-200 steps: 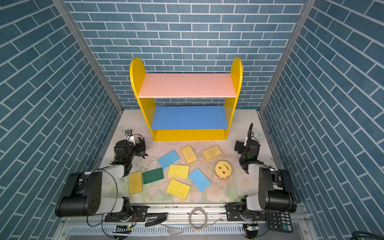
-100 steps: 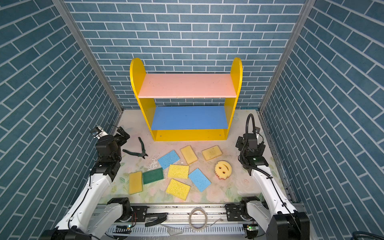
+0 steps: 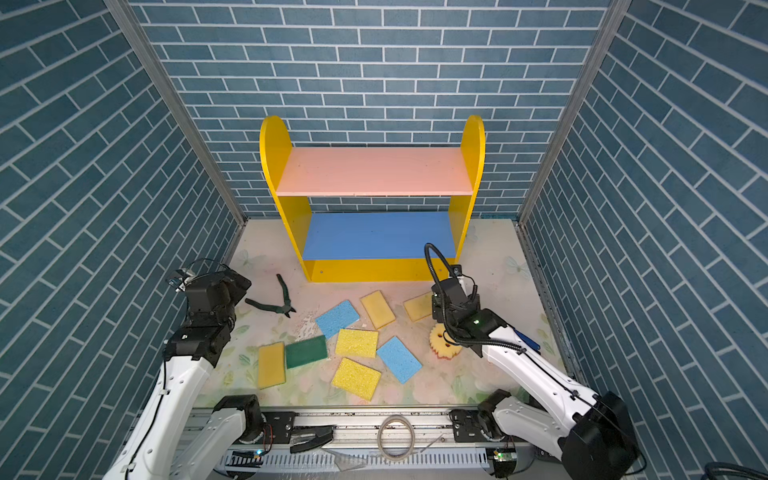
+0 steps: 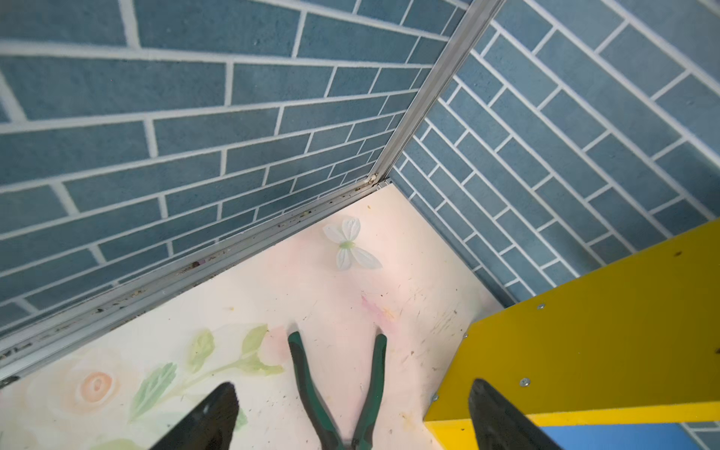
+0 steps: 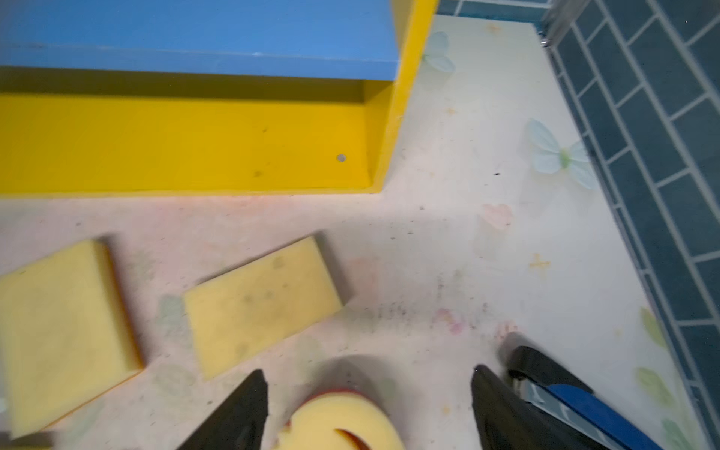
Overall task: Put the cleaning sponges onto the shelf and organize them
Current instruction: 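Reach the right gripper toward the yellow sponge while the left gripper advances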
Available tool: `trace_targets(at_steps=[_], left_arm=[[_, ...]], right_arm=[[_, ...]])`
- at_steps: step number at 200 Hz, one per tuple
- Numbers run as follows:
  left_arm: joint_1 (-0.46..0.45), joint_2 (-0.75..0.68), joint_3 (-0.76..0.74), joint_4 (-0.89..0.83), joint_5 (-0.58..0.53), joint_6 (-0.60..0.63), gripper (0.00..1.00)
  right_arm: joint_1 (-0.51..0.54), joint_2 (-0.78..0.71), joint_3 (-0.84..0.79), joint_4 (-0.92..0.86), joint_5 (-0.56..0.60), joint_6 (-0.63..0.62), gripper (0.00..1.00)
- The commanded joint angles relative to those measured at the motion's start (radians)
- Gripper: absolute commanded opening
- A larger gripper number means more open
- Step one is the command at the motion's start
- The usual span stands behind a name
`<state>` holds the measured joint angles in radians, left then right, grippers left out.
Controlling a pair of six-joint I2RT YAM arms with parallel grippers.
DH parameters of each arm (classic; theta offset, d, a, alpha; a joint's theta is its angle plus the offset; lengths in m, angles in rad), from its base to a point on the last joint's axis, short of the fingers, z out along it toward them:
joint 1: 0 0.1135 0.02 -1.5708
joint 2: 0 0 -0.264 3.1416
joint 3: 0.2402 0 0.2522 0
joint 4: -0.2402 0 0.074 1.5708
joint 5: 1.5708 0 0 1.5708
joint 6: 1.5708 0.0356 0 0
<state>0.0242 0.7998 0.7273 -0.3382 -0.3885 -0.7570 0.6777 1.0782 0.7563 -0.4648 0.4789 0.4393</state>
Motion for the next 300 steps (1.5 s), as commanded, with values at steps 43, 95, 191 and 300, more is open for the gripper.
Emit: trace_targets(at_steps=[43,95,191,300], left_arm=[[-0.192,0.169,0.102,-0.041,0.141,0.066,0.52],[-0.517,0.239,0.077,0.068,0.080,0.059,0.51],[-0.731,0.458,0.081,0.177,0.174,-0.014,0.47],[-0.811,0.643,0.150,0.303,0.283,0.016,0.48]], right_arm=[[0.036,0.081,0.064,-0.099,-0.235,-0.043,0.30],[0.039,0.156,0.081,-0.072,-0.401,0.002,0.25],[0.045,0.242,0.088,0.038,-0.429,0.194,0.49],[-0.209,0.405,0.188,-0.025,-0.502,0.374,0.60]])
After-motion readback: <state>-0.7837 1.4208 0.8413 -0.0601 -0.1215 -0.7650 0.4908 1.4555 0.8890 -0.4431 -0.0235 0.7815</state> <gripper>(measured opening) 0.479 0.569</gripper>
